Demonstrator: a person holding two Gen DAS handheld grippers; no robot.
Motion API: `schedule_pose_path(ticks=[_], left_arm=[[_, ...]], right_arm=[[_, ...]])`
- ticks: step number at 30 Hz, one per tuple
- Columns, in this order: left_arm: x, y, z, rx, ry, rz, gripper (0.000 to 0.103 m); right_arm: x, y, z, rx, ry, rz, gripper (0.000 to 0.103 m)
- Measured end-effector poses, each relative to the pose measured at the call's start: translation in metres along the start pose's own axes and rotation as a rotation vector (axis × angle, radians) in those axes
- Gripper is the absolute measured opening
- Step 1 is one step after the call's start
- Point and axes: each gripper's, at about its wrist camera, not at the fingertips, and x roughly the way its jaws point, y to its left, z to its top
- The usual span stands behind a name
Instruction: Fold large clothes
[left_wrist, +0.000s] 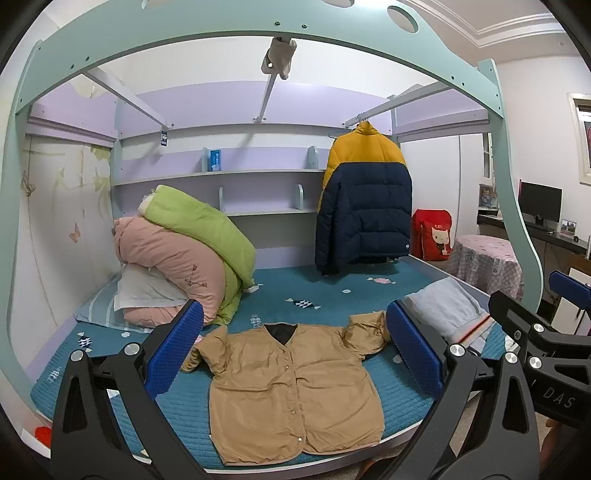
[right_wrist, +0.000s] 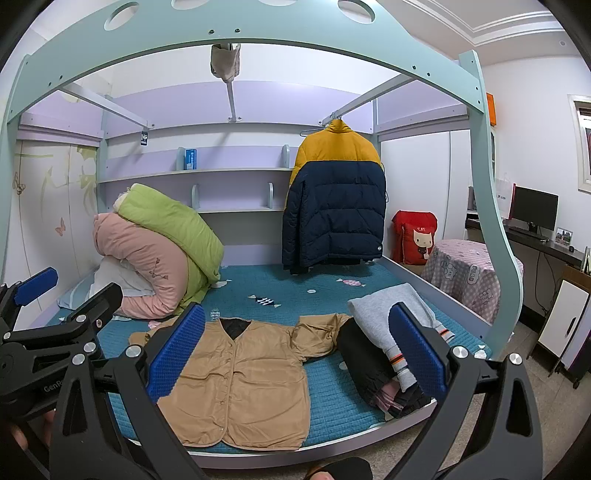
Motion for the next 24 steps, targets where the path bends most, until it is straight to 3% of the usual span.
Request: schedule_pose_path(ticks=[24], left_arm=[[-0.0005, 0.0016, 0.0013, -0.003, 0.000, 0.001, 0.099]], right_arm=[[0.0014, -0.0052, -0.0015, 0.010, -0.003, 0.002, 0.096]])
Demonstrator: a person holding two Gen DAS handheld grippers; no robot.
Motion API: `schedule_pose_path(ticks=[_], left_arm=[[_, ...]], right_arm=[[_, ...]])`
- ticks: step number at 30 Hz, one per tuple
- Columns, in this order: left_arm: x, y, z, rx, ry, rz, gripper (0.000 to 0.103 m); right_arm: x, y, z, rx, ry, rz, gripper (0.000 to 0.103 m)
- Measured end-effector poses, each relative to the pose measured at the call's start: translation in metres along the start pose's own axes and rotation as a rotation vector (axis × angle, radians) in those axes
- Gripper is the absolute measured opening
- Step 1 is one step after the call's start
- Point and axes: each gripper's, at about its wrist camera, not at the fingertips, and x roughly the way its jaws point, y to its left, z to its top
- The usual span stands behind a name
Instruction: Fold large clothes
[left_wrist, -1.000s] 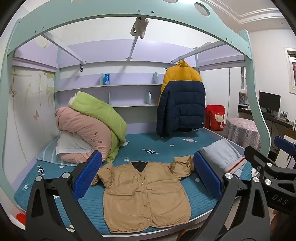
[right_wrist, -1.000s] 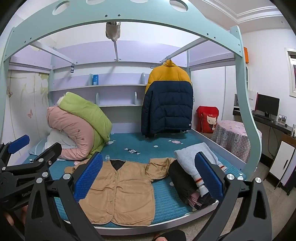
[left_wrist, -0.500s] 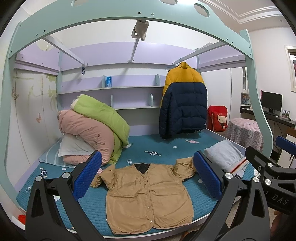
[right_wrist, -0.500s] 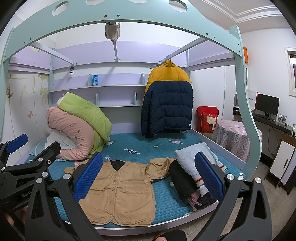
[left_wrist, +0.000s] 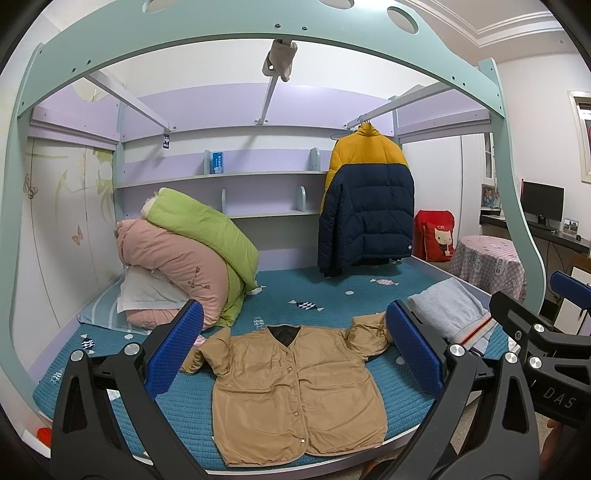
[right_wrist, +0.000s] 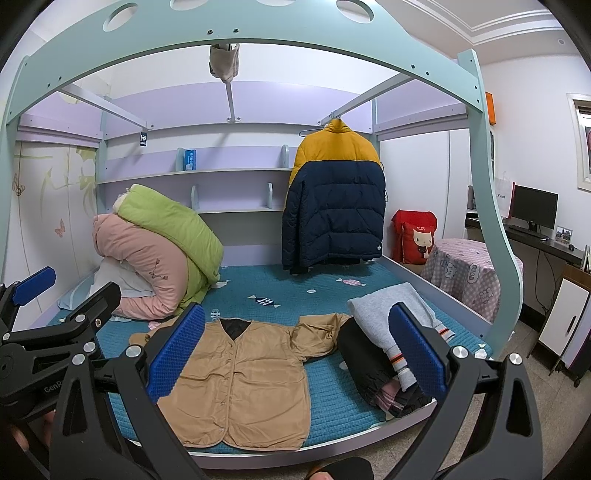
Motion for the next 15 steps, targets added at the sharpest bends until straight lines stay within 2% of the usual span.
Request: schedule_pose_path(ticks=[15], left_arm=[[-0.0001, -0.0007, 0.0000, 0.000, -0.001, 0.001, 0.099]], right_arm=[[0.0001, 0.0000, 0.0003, 0.001, -0.001, -0.001, 0.096]])
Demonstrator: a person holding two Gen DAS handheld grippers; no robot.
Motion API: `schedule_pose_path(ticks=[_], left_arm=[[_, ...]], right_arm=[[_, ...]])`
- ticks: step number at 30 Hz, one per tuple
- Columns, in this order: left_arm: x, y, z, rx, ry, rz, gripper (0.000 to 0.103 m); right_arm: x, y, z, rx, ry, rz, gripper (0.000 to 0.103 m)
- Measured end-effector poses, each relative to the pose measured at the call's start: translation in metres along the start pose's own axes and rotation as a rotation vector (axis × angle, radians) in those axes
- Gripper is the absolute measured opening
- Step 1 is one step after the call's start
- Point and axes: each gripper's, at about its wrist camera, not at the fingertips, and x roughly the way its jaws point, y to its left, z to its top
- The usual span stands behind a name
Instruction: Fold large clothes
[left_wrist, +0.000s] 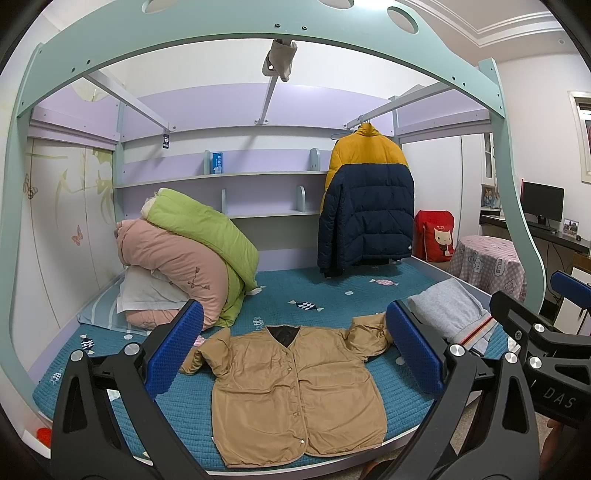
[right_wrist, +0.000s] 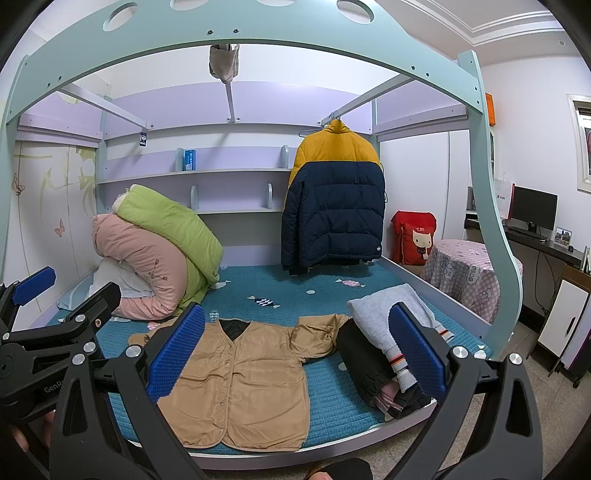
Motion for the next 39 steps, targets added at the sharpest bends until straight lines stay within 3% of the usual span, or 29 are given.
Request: schedule_pose_path(ticks=[29, 39], left_arm=[[0.001, 0.001, -0.001, 0.001, 0.003, -0.001, 0.099], [0.008, 0.005, -0.002, 0.010, 0.018, -0.002, 0.099]], right_arm=[[0.002, -0.003, 0.000, 0.005, 0.007, 0.003, 0.096], [0.021, -0.008, -0.005, 0.013, 0.030, 0.002, 0.096]])
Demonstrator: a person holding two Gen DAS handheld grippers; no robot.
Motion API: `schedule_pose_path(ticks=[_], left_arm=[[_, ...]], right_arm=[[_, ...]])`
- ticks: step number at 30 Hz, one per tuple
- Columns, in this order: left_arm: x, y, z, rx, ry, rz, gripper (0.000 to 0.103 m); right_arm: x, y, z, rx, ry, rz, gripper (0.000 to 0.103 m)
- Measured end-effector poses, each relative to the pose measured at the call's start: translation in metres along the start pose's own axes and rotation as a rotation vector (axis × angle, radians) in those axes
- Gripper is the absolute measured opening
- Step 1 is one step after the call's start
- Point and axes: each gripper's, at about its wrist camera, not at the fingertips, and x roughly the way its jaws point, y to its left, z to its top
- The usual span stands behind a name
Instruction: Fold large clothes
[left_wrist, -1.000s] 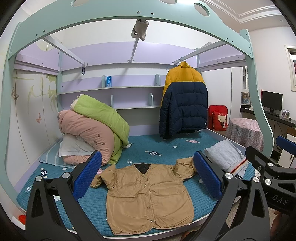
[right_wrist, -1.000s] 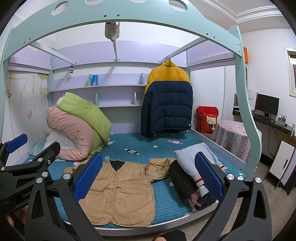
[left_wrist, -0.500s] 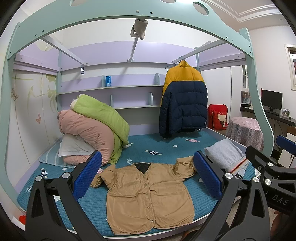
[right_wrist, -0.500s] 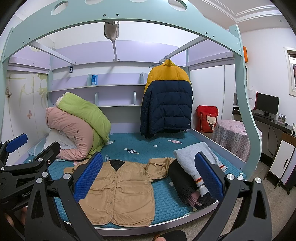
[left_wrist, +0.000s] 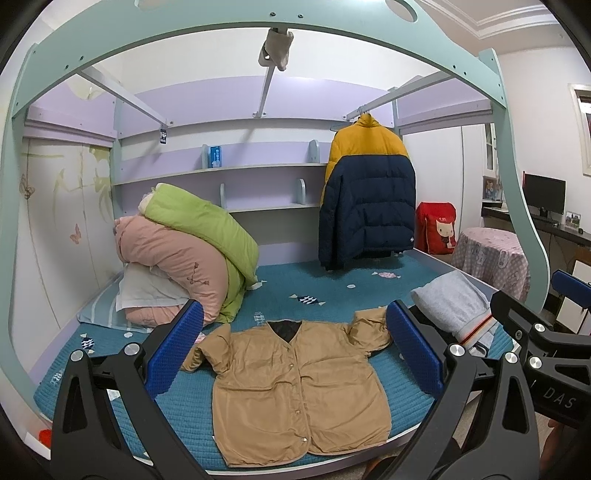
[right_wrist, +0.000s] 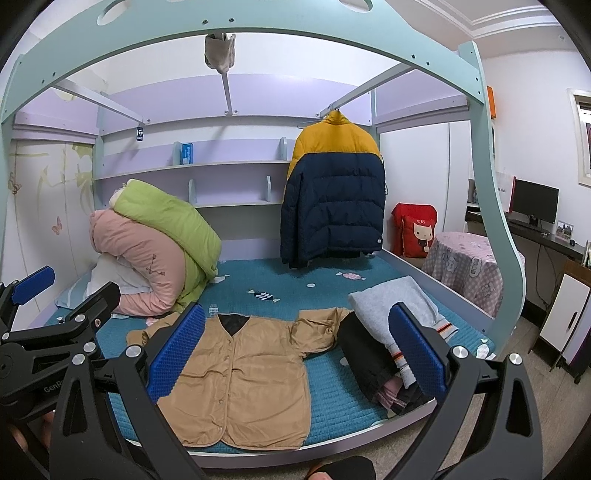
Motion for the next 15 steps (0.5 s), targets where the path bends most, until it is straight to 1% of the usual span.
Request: schedule_pose_path(ticks=[5, 10, 15], left_arm=[[0.021, 0.000, -0.007, 0.011, 0.021, 0.006, 0.099], [0.050, 0.008, -0.017, 0.001, 0.077, 0.003, 0.099], [0.088, 0.015, -0.028, -0.002, 0.146, 0.015, 0.099]], right_arm=[[0.018, 0.002, -0.002, 0.005, 0.027, 0.006, 0.096], [0.042, 0.009, -0.008, 0.002, 0.070, 0.010, 0.096], [0.081, 0.017, -0.018, 0.008, 0.144, 0.027, 0.096]])
